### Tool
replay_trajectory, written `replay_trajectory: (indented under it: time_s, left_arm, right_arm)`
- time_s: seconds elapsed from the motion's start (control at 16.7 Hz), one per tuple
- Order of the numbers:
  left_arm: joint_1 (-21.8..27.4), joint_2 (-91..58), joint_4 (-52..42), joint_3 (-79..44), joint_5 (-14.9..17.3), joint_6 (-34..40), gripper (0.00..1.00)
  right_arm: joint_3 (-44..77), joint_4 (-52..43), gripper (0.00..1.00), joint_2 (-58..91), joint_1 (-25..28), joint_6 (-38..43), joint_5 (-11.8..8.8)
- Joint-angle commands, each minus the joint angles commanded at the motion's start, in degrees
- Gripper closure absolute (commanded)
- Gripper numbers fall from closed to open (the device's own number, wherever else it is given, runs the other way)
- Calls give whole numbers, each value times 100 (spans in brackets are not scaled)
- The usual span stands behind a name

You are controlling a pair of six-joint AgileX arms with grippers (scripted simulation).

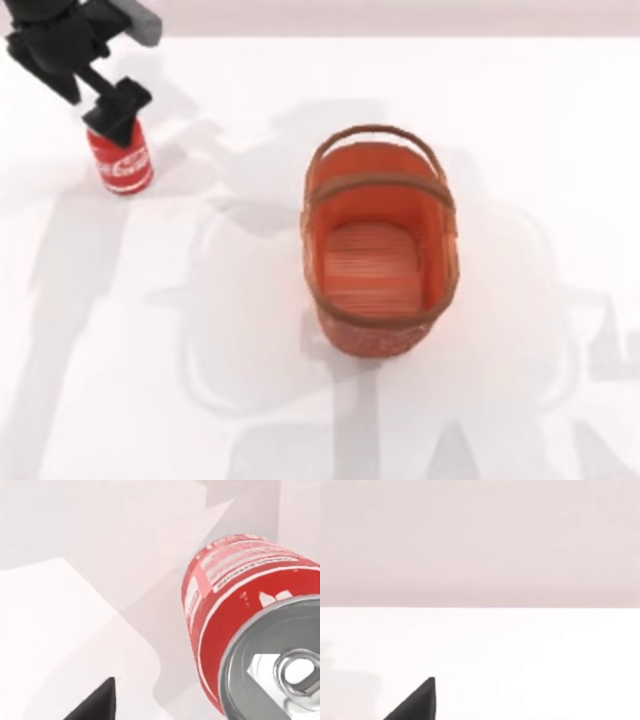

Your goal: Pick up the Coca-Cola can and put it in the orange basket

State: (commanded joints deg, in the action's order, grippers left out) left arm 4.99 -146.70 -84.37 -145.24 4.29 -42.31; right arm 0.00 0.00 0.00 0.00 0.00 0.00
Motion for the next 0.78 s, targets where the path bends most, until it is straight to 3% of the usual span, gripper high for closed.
replay_trajectory:
  time_s: [0.48, 0.78]
  left_arm:
    - [22, 94, 1130, 1211, -5, 27, 0]
    - [23, 94, 1203, 1286, -5, 28, 0]
  right_arm:
    - [0, 0, 0, 0, 0, 0, 0]
    - [0, 0, 0, 0, 0, 0, 0]
